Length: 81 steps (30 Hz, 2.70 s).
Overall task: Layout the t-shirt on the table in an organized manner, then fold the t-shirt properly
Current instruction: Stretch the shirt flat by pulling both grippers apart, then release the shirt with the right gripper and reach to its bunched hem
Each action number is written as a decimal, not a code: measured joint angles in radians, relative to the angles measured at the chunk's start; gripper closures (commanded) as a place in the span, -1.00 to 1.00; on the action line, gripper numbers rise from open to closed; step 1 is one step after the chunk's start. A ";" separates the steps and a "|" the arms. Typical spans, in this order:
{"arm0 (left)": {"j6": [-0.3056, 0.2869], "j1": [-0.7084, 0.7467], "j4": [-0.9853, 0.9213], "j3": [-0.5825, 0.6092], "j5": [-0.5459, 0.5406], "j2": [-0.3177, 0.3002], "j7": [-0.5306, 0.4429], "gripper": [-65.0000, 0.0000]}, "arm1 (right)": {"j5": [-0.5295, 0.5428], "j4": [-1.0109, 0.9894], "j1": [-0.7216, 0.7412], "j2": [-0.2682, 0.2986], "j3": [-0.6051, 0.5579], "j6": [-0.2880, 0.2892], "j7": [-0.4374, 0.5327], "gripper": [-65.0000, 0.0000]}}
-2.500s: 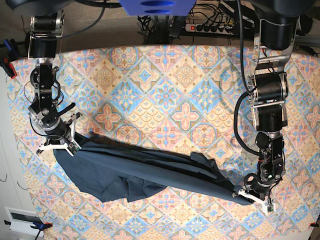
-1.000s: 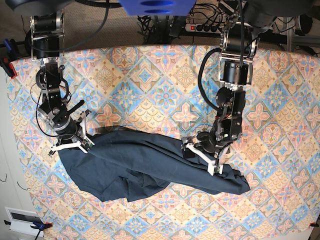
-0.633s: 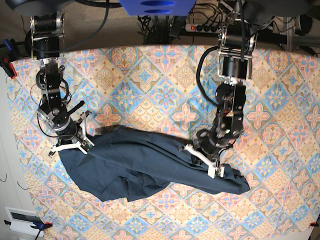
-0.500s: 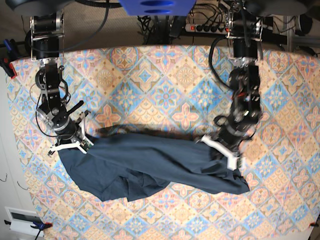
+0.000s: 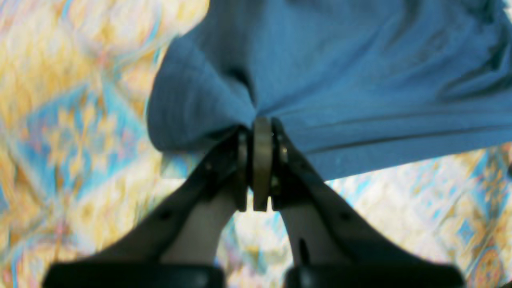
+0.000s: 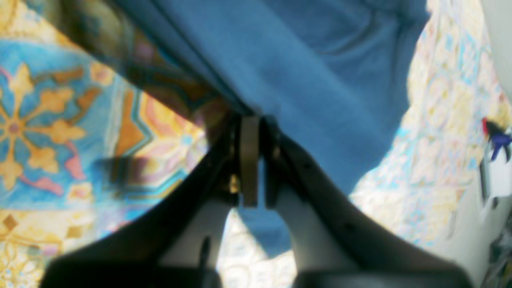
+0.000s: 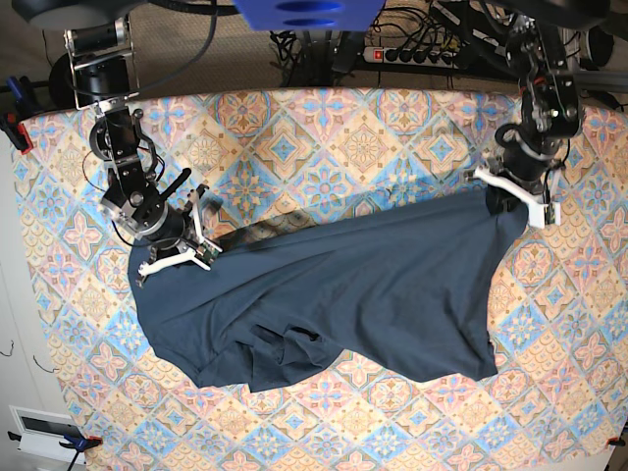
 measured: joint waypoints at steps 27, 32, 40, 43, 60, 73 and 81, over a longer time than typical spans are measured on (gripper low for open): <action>0.012 0.008 -0.013 -0.171 0.020 -0.136 0.268 1.00 | -0.025 0.019 -0.029 0.018 0.005 -0.031 -0.023 0.88; 0.012 0.002 -0.016 -0.170 0.120 -0.135 0.269 0.80 | -0.018 0.077 -0.098 0.011 -0.003 -0.017 -0.093 0.33; 0.012 -0.034 -0.018 -0.169 0.140 -0.134 0.269 0.39 | 0.003 0.058 -0.092 -0.064 0.047 -0.016 -0.117 0.03; 0.013 -0.031 -0.019 -0.169 0.144 -0.133 0.274 0.37 | 0.045 0.006 -0.039 -0.090 0.115 -0.022 -0.145 0.03; 0.011 -0.035 -0.019 -0.173 0.137 -0.104 0.272 -0.23 | 0.633 -0.302 0.137 -0.105 0.301 -0.034 -0.247 0.02; 0.011 -0.035 -0.019 -0.170 0.137 -0.103 0.272 -0.21 | 0.615 -0.491 0.234 -0.108 0.298 -0.042 -0.162 0.02; 0.012 -0.032 -0.019 -0.169 0.059 -0.103 0.272 -0.21 | 0.607 -0.489 0.352 -0.109 0.022 -0.028 -0.170 0.03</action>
